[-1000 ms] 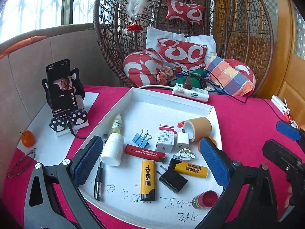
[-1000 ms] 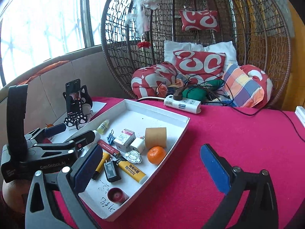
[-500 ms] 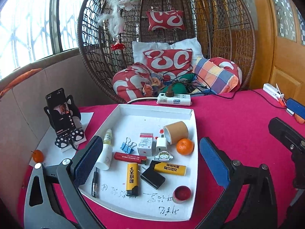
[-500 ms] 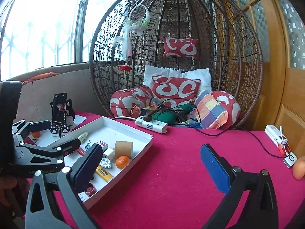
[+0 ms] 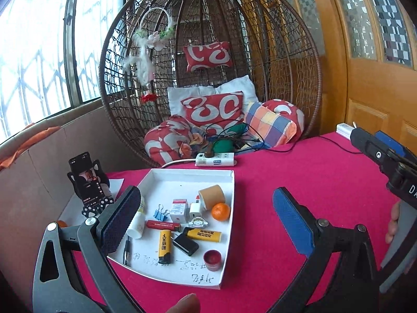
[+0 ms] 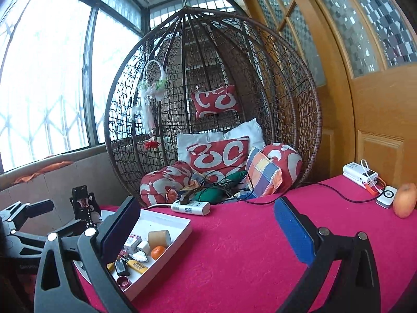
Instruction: Organize rigid objects
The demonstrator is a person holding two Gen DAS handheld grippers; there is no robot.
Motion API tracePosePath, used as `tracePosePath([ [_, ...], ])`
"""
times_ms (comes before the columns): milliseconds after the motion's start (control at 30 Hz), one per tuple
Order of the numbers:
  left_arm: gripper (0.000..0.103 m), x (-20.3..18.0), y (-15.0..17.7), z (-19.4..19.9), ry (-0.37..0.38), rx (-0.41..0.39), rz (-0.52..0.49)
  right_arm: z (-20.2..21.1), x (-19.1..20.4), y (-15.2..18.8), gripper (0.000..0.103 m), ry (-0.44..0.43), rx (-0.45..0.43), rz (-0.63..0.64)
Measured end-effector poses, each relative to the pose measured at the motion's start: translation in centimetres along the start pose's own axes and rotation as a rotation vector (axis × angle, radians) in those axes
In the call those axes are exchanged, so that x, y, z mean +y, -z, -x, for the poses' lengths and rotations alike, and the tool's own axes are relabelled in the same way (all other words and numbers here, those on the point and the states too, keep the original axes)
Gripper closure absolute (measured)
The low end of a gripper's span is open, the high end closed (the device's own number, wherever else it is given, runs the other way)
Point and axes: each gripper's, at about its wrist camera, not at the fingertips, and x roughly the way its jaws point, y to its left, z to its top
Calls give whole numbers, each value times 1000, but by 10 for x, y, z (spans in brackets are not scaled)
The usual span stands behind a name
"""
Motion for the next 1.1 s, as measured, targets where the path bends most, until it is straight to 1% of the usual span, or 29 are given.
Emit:
tracePosePath([
  [133,0,-1,7,6,40,56,15,11,-1,0,0,-9,5,-20],
  [233,0,2,11,3,65,130,46,18,1,4,0,-19,32,-10],
  [267,0,2,13,2,68,145,54,19,2,5,0,-26,41,-12],
  [367,0,1,16,1,44,169,50,22,-1,11,0,-43,70,-37],
  [533,0,9,17,-1,18,181,89,17,-6,17,0,-18,117,-65],
  [733,1,21,20,-7,-25,215,141,20,-8,18,0,-10,120,-72],
  [900,1,24,23,-9,-28,232,160,19,-9,20,0,-10,134,-69],
  [1100,1,25,24,-8,-36,228,164,17,-8,23,0,-10,150,-62],
])
